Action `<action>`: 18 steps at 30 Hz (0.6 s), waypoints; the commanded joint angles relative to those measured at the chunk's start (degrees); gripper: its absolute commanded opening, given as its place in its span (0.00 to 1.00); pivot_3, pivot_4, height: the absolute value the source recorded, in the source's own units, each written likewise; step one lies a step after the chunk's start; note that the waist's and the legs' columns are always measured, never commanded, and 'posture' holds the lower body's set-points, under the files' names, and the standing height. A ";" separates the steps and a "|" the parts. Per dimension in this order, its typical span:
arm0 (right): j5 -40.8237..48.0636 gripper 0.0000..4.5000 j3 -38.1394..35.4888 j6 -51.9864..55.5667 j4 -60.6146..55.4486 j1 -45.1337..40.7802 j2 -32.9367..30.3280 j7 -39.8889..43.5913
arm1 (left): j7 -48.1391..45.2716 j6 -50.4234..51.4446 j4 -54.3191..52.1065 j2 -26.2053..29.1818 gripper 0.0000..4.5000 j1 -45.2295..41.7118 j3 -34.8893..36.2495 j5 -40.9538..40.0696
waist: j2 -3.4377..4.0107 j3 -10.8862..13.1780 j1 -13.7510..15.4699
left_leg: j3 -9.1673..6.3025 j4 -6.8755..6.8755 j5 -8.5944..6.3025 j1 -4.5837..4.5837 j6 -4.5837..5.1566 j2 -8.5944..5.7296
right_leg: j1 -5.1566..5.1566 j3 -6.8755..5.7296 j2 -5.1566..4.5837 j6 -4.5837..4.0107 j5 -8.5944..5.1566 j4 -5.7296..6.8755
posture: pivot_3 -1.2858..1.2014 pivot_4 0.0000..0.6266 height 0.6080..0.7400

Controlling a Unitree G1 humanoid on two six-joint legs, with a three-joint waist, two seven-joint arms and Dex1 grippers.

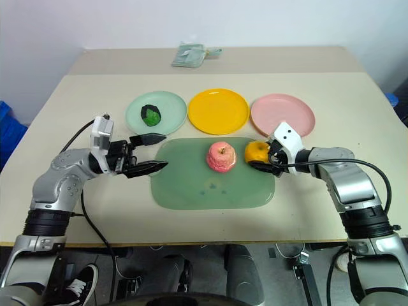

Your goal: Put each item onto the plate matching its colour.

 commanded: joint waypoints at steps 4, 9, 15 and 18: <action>-4.57 0.74 -1.90 -11.10 9.80 -13.39 6.61 -8.40 | 5.80 -2.42 -1.86 -1.59 1.00 -0.09 3.38 0.28 | 0.00 0.00 -0.27 | 0.03 -0.02 0.03 0.01 -0.05 0.00 | -0.03 0.02 0.00 0.00 0.00 -0.01 | 0.52 0.24 1.00; -11.83 0.74 2.43 -22.68 26.22 -23.61 16.16 -15.29 | 8.09 -3.94 -2.82 -1.79 1.00 0.64 3.36 1.59 | 0.00 0.00 -0.34 | 0.01 -0.08 0.06 -0.05 -0.12 0.03 | -0.11 0.01 0.02 -0.01 0.00 0.06 | 0.52 0.24 1.00; -13.26 0.82 0.99 -31.62 48.73 -33.34 23.93 -18.26 | 9.03 -3.66 -5.36 -0.69 1.00 2.42 3.71 1.29 | 0.01 0.01 -0.29 | -0.01 -0.10 0.08 -0.20 -0.15 0.01 | -0.27 0.02 0.01 -0.05 0.01 0.08 | 0.52 0.24 1.00; -13.02 1.00 -0.09 -33.36 53.50 -35.37 24.74 -18.43 | 9.58 -3.39 -6.51 -0.22 1.00 3.33 4.03 0.91 | 0.02 0.01 -0.41 | -0.01 -0.10 0.08 -0.23 -0.14 -0.07 | -0.27 0.03 -0.05 -0.05 0.01 0.04 | 0.52 0.24 1.00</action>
